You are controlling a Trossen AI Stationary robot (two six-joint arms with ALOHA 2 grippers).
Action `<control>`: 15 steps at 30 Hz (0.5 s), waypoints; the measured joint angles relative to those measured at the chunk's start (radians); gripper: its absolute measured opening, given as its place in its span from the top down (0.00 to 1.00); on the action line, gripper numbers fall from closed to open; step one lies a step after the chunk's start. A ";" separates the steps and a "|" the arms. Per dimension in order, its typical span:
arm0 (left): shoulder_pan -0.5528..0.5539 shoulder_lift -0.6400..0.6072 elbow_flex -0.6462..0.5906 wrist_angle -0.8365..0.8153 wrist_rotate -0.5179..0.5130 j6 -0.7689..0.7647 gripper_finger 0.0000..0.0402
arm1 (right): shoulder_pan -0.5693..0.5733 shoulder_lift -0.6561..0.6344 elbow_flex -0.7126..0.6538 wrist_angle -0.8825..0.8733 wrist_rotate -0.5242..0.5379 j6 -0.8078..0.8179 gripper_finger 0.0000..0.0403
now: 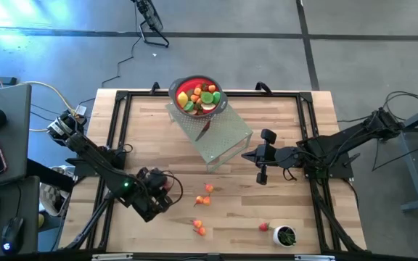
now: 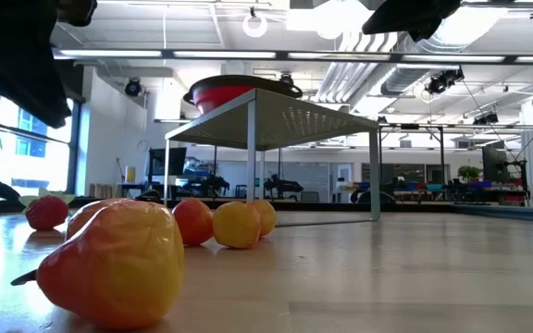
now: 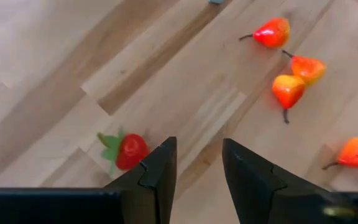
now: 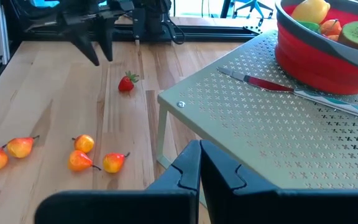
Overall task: Pick & Place Fruit
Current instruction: Put the strawberry into the red strainer on the shelf
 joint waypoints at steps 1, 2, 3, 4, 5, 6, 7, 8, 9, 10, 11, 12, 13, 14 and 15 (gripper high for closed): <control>0.000 0.000 0.000 0.014 0.012 0.000 0.69 | 0.000 0.000 0.000 0.000 0.000 0.000 0.99; 0.000 0.000 0.000 0.029 0.027 0.001 0.69 | 0.000 0.000 0.000 0.000 0.000 0.000 0.99; 0.000 0.000 0.000 0.040 0.041 0.001 0.69 | 0.000 0.000 0.000 0.000 0.000 0.000 0.99; 0.000 0.000 0.000 0.049 0.054 0.001 0.69 | 0.000 0.000 0.000 0.000 0.000 0.000 0.99; 0.000 0.000 0.000 0.058 0.063 0.002 0.69 | 0.000 0.000 0.000 0.000 0.000 0.000 0.99; 0.000 0.000 0.000 0.072 0.072 0.002 0.69 | 0.000 0.000 0.000 0.000 0.000 0.000 0.99; 0.000 0.000 0.000 0.083 0.074 0.003 0.69 | 0.000 0.000 0.000 0.000 0.000 0.000 0.99; 0.000 0.000 0.000 0.089 0.076 0.003 0.69 | 0.000 0.000 0.000 0.000 0.000 0.000 0.99; 0.000 0.000 0.000 0.092 0.076 0.003 0.69 | 0.000 0.000 0.000 0.000 0.000 0.000 0.99; 0.000 0.000 0.000 0.092 0.076 0.003 0.69 | 0.000 0.000 0.000 0.000 0.000 0.000 0.99; 0.000 0.000 0.000 0.091 0.076 0.003 0.69 | 0.000 0.000 0.000 0.000 0.000 0.000 0.99; 0.000 0.000 0.000 0.090 0.076 0.003 0.69 | 0.000 0.000 0.000 0.000 0.000 0.000 0.99; 0.000 0.000 0.000 0.090 0.076 0.003 0.69 | 0.000 0.000 0.000 0.000 0.000 0.000 0.99; 0.000 0.000 0.000 0.090 0.076 0.003 0.69 | 0.000 0.000 0.000 0.000 0.000 0.000 0.99; 0.000 0.000 0.000 0.090 0.076 0.003 0.69 | 0.000 0.000 0.000 0.000 0.000 0.000 0.99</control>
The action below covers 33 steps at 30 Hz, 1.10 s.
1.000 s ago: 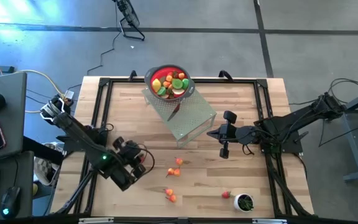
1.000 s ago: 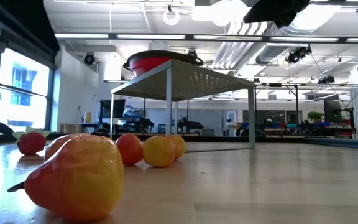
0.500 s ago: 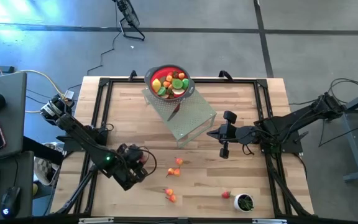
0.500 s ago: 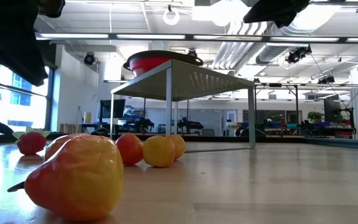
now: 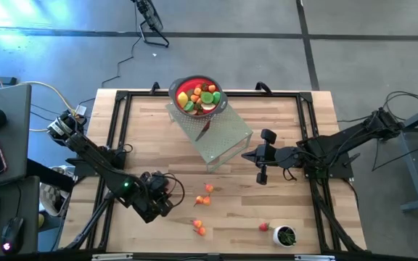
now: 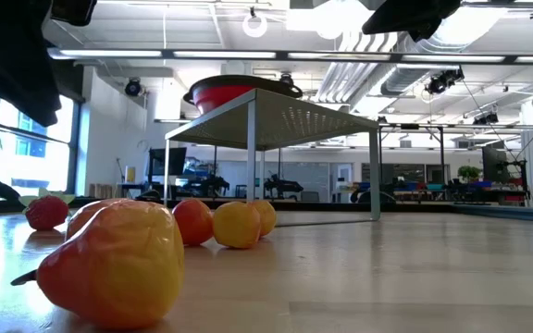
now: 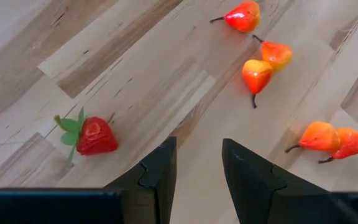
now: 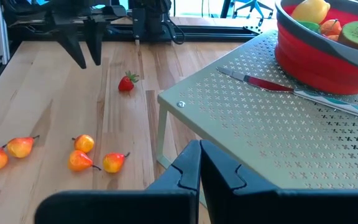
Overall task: Pick & Place Fruit
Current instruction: Put the strawberry into the red strainer on the shelf
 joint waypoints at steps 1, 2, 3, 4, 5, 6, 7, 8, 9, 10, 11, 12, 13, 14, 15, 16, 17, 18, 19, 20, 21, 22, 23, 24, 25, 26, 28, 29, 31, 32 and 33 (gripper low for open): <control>0.000 0.000 0.000 0.000 0.000 0.000 0.69 | 0.000 0.000 0.000 0.000 0.000 0.000 0.99; 0.000 0.000 0.000 -0.002 0.000 0.000 0.69 | 0.000 0.000 0.000 0.000 0.000 0.000 0.99; 0.000 0.000 0.000 -0.005 0.000 0.000 0.69 | 0.000 0.000 0.000 0.000 0.000 0.000 0.99; 0.000 0.000 0.000 -0.007 0.000 0.000 0.69 | 0.000 0.000 0.000 0.000 0.000 0.000 0.99; 0.000 0.000 0.000 -0.007 0.000 0.000 0.69 | 0.000 0.000 0.000 0.000 0.000 0.000 0.99; 0.000 0.000 0.000 -0.005 -0.001 0.000 0.69 | 0.000 0.000 0.000 0.000 0.000 0.000 0.99; 0.000 0.000 0.000 -0.005 -0.003 0.000 0.69 | 0.000 0.000 0.000 0.000 0.000 0.001 0.99; 0.000 0.000 0.000 -0.007 -0.004 0.000 0.69 | 0.000 0.000 0.000 0.000 0.000 0.001 0.99; 0.000 0.000 0.000 -0.008 -0.007 0.000 0.69 | 0.000 0.000 0.000 0.000 0.000 0.001 0.99; 0.000 0.000 0.000 -0.010 -0.008 0.000 0.69 | 0.000 0.000 0.000 0.000 0.000 0.001 0.99; 0.000 0.000 0.000 -0.014 -0.008 0.000 0.69 | 0.000 0.000 0.000 0.000 0.000 0.000 0.99; 0.000 0.000 0.000 -0.017 -0.007 0.000 0.68 | 0.000 0.000 0.000 0.000 0.000 0.000 0.99; 0.001 0.000 0.000 -0.018 -0.004 0.000 0.67 | 0.000 0.000 0.000 0.000 0.000 0.000 0.99; 0.001 0.000 0.000 -0.023 0.002 -0.002 0.66 | 0.000 0.000 0.000 0.000 0.000 0.000 0.99; 0.001 0.000 0.000 -0.034 0.010 -0.006 0.65 | 0.000 0.000 0.000 0.000 0.000 0.000 0.99; 0.001 0.000 0.000 -0.048 0.021 -0.017 0.63 | 0.000 0.000 0.000 0.000 0.000 0.000 0.99; 0.001 0.000 0.000 -0.062 0.024 -0.030 0.61 | 0.000 0.000 0.000 0.000 0.000 0.000 0.99; 0.001 0.000 0.000 -0.076 0.024 -0.047 0.59 | 0.000 0.000 0.000 -0.001 0.000 0.000 0.99; 0.001 0.000 0.000 -0.090 0.025 -0.063 0.57 | 0.000 0.000 0.000 -0.001 0.000 0.000 0.99; 0.001 0.000 0.000 -0.104 0.025 -0.081 0.54 | 0.000 0.000 0.000 -0.001 0.000 0.000 0.99; 0.001 0.000 0.000 -0.112 0.026 -0.097 0.52 | 0.000 0.000 0.000 -0.001 0.000 0.000 0.99; 0.001 0.000 0.000 -0.120 0.026 -0.110 0.49 | 0.000 0.000 0.000 -0.001 -0.001 0.000 0.99; 0.001 0.000 0.000 -0.128 0.026 -0.118 0.47 | 0.000 0.000 0.000 -0.001 -0.001 0.000 0.99; 0.001 0.000 0.000 -0.132 0.026 -0.123 0.44 | 0.000 0.000 0.000 -0.001 -0.001 0.000 0.99; 0.001 0.000 0.000 -0.134 0.026 -0.129 0.42 | 0.000 0.000 0.000 -0.001 -0.001 0.000 0.99; 0.001 0.000 0.000 -0.137 0.026 -0.131 0.40 | 0.000 0.000 0.000 -0.001 -0.001 0.000 0.99; 0.001 0.000 0.000 -0.139 0.026 -0.129 0.37 | 0.000 0.000 0.000 -0.001 -0.002 0.000 0.99; 0.001 0.000 0.000 -0.138 0.026 -0.124 0.36 | 0.000 0.000 0.000 -0.001 -0.003 0.000 0.99; 0.000 0.000 0.000 -0.138 0.026 -0.110 0.35 | 0.000 0.000 0.000 -0.001 -0.003 0.000 0.99; 0.000 0.000 0.000 -0.136 0.025 -0.107 0.35 | 0.000 0.000 0.000 -0.001 -0.003 0.000 0.99; 0.000 0.000 0.000 -0.133 0.024 -0.109 0.35 | 0.000 0.000 0.000 -0.001 -0.003 0.000 0.99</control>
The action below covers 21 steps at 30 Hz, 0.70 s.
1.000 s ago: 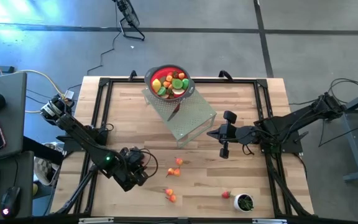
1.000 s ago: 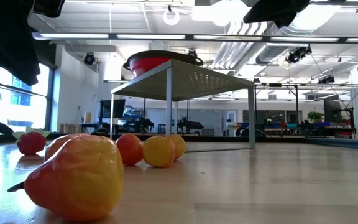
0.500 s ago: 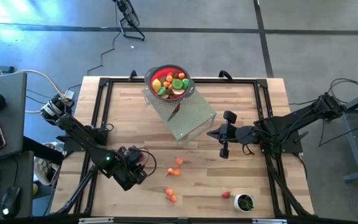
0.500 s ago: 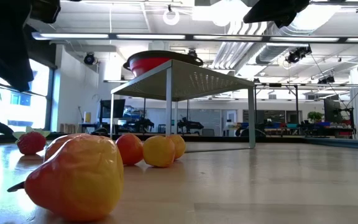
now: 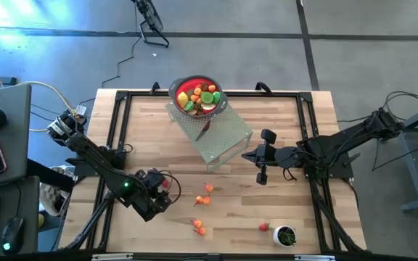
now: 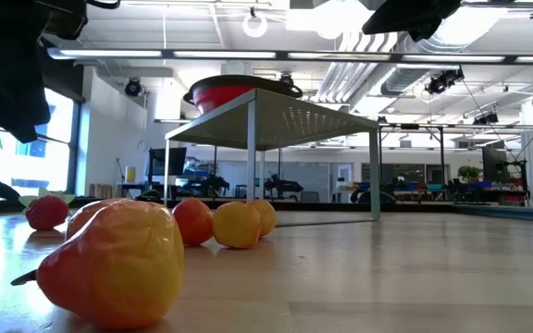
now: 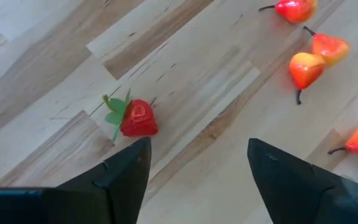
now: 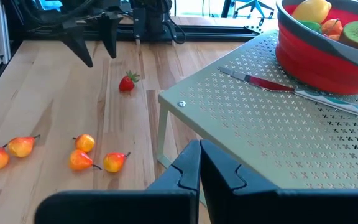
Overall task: Pick & Place Fruit
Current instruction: Put the strawberry into the red strainer on the shelf
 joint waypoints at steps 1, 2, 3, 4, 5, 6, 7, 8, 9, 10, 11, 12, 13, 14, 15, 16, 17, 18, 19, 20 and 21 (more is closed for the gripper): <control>0.000 0.001 0.000 0.003 -0.004 -0.010 0.35 | 0.000 0.000 0.000 0.000 0.000 0.000 0.99; 0.000 0.005 0.000 0.005 -0.010 -0.031 0.35 | 0.000 0.000 0.000 0.000 0.000 0.000 0.99; 0.001 0.011 0.000 0.005 -0.023 -0.061 0.35 | 0.000 0.000 0.000 0.000 0.000 0.000 0.99; 0.000 0.017 0.000 0.000 -0.037 -0.099 0.35 | 0.000 0.000 0.000 0.000 0.000 0.000 0.99; 0.000 0.023 0.000 -0.006 -0.049 -0.139 0.35 | 0.000 0.000 0.000 0.000 0.000 0.000 0.99; 0.000 0.033 0.000 -0.009 -0.054 -0.175 0.35 | 0.000 0.000 0.000 0.000 0.000 0.000 0.99; 0.001 0.043 0.000 -0.010 -0.054 -0.204 0.35 | 0.000 0.000 0.000 0.000 0.000 0.000 0.99; 0.001 0.055 0.000 -0.010 -0.053 -0.227 0.35 | 0.000 0.000 0.000 0.000 0.000 0.001 0.99; 0.001 0.068 0.000 -0.010 -0.049 -0.249 0.35 | 0.000 0.000 0.000 0.000 0.000 0.002 0.99; 0.000 0.079 0.000 -0.014 -0.045 -0.272 0.35 | 0.000 0.000 0.000 0.000 0.000 0.002 0.99; 0.000 0.091 0.000 -0.022 -0.040 -0.296 0.35 | 0.000 0.000 0.000 0.000 0.000 0.002 0.99; 0.000 0.104 0.000 -0.036 -0.034 -0.324 0.35 | 0.000 0.000 0.000 0.000 0.000 0.003 0.99; 0.000 0.118 0.000 -0.053 -0.030 -0.354 0.35 | 0.000 0.000 0.000 0.000 0.000 0.003 0.99; 0.000 0.133 0.000 -0.069 -0.024 -0.385 0.35 | 0.000 0.000 0.000 0.000 0.000 0.003 0.99; 0.000 0.145 0.000 -0.083 -0.022 -0.413 0.35 | 0.000 0.000 0.000 0.000 0.000 0.003 0.99; 0.000 0.155 0.000 -0.100 -0.021 -0.440 0.35 | 0.000 0.000 0.000 0.000 0.000 0.003 0.99; 0.000 0.163 0.000 -0.115 -0.012 -0.463 0.35 | 0.000 0.000 0.000 0.000 0.000 0.003 0.99; 0.000 0.168 0.000 -0.125 -0.004 -0.477 0.35 | 0.000 0.000 0.000 0.000 0.000 0.003 0.99; 0.000 0.170 0.000 -0.124 0.000 -0.484 0.35 | 0.000 0.000 0.000 0.000 0.000 0.003 0.99; 0.000 0.171 0.000 -0.120 -0.001 -0.485 0.35 | 0.000 0.000 0.000 0.000 0.000 0.003 0.99; 0.000 0.171 0.000 -0.115 -0.004 -0.481 0.35 | 0.000 0.000 0.000 0.000 0.000 0.003 0.99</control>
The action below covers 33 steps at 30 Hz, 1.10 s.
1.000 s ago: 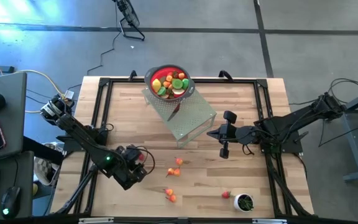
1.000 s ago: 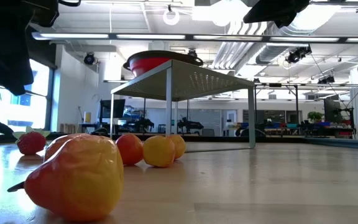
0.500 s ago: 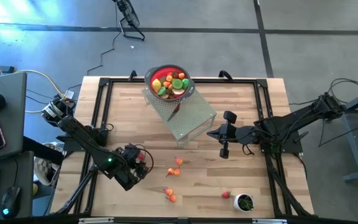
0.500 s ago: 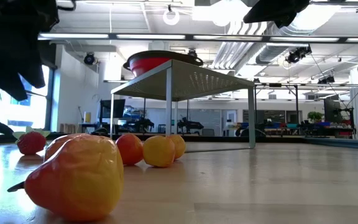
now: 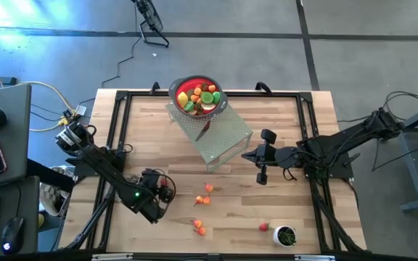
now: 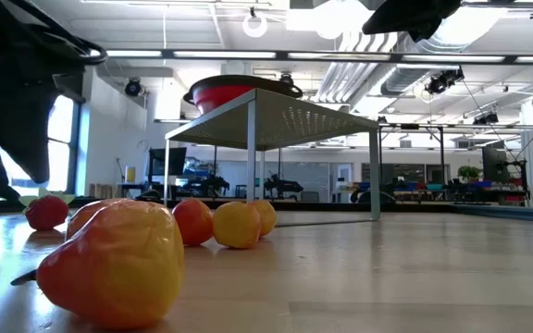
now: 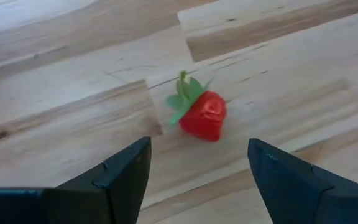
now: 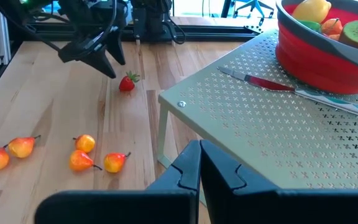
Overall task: Pick & Place Fruit
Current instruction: Put the strawberry into the red strainer on the shelf
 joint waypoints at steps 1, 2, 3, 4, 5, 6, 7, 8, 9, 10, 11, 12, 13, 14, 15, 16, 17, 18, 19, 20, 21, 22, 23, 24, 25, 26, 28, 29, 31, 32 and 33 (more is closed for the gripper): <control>0.000 0.000 0.000 0.006 -0.002 0.010 0.35 | 0.000 0.000 0.000 0.000 0.000 0.000 0.99; 0.000 0.000 0.000 0.014 -0.002 0.024 0.35 | 0.000 0.000 0.000 0.000 0.000 0.000 0.99; 0.000 0.000 0.000 0.022 -0.002 0.040 0.35 | 0.000 0.000 0.000 0.000 0.000 0.000 0.99; 0.000 0.000 0.000 0.028 -0.003 0.051 0.35 | 0.000 0.000 0.000 0.000 0.000 0.000 0.99; 0.000 0.000 0.000 0.036 -0.004 0.064 0.35 | 0.000 0.000 0.000 0.000 0.000 0.000 0.99; 0.000 0.000 0.000 0.046 -0.004 0.068 0.35 | 0.000 0.000 0.000 0.000 0.000 0.000 0.99; 0.000 0.000 0.000 0.052 -0.005 0.068 0.35 | 0.000 0.000 0.000 0.000 0.000 0.000 0.99; 0.000 0.000 0.000 0.053 -0.005 0.067 0.35 | 0.000 0.000 0.000 0.000 0.000 0.000 0.99; 0.000 0.000 0.000 0.054 -0.005 0.066 0.35 | 0.000 0.000 0.000 0.001 0.000 0.000 0.99; 0.000 0.004 0.000 0.057 -0.006 0.060 0.35 | 0.000 0.000 0.000 0.001 0.000 0.000 0.99; 0.000 0.010 0.001 0.060 -0.008 0.046 0.35 | 0.000 0.000 0.000 0.001 0.000 0.000 0.99; 0.000 0.019 0.001 0.060 -0.008 0.025 0.35 | 0.000 0.000 0.000 0.001 0.000 0.000 0.99; 0.000 0.030 0.001 0.060 -0.008 0.006 0.35 | 0.000 0.000 0.000 0.001 0.000 0.001 0.99; 0.000 0.042 0.001 0.064 -0.007 -0.008 0.35 | 0.000 0.000 0.000 0.001 0.000 0.001 0.99; 0.000 0.056 0.001 0.070 -0.007 -0.013 0.35 | 0.000 0.000 0.000 0.001 0.000 0.001 0.99; 0.000 0.069 0.001 0.073 -0.008 -0.013 0.35 | 0.000 0.000 0.000 0.001 0.000 0.001 0.99; 0.001 0.081 0.001 0.072 -0.008 -0.014 0.35 | 0.000 0.000 0.000 0.001 0.000 0.001 0.99; 0.007 0.093 0.001 0.072 -0.007 -0.015 0.35 | 0.000 0.000 0.000 0.001 0.000 0.001 0.99; 0.013 0.104 0.001 0.073 -0.006 -0.016 0.35 | 0.000 0.000 0.000 0.001 0.000 0.000 0.99; 0.015 0.112 0.000 0.073 -0.007 -0.016 0.35 | 0.000 0.000 0.000 0.001 0.000 0.000 0.99; 0.020 0.115 0.000 0.073 -0.009 -0.016 0.35 | 0.000 0.000 0.000 0.001 0.000 0.001 0.99; 0.026 0.117 0.000 0.075 -0.017 -0.015 0.35 | 0.000 0.000 0.000 0.001 0.000 0.001 0.99; 0.032 0.122 0.001 0.083 -0.021 -0.012 0.35 | 0.000 0.000 0.000 0.001 0.000 0.001 0.99; 0.038 0.126 0.001 0.090 -0.021 -0.012 0.35 | 0.000 0.000 0.000 0.001 0.000 0.001 0.99; 0.043 0.129 0.000 0.088 -0.021 -0.011 0.35 | 0.000 0.000 0.000 0.001 0.000 0.001 0.99; 0.049 0.128 0.000 0.083 -0.021 -0.009 0.35 | 0.000 0.000 0.000 0.000 0.000 0.001 0.99; 0.061 0.126 0.000 0.091 -0.021 0.009 0.35 | 0.000 0.000 0.000 0.001 0.000 0.001 0.99; 0.066 0.126 0.000 0.094 -0.022 0.017 0.35 | 0.000 0.000 0.000 0.000 0.000 0.001 0.99; 0.074 0.126 0.000 0.089 -0.022 0.022 0.35 | 0.000 0.000 0.000 0.000 0.000 0.001 0.99; 0.079 0.126 0.000 0.091 -0.022 0.023 0.35 | 0.000 0.000 0.000 0.001 0.000 0.001 0.99; 0.081 0.126 0.000 0.092 -0.022 0.023 0.35 | 0.000 0.000 0.000 0.001 0.000 0.001 0.99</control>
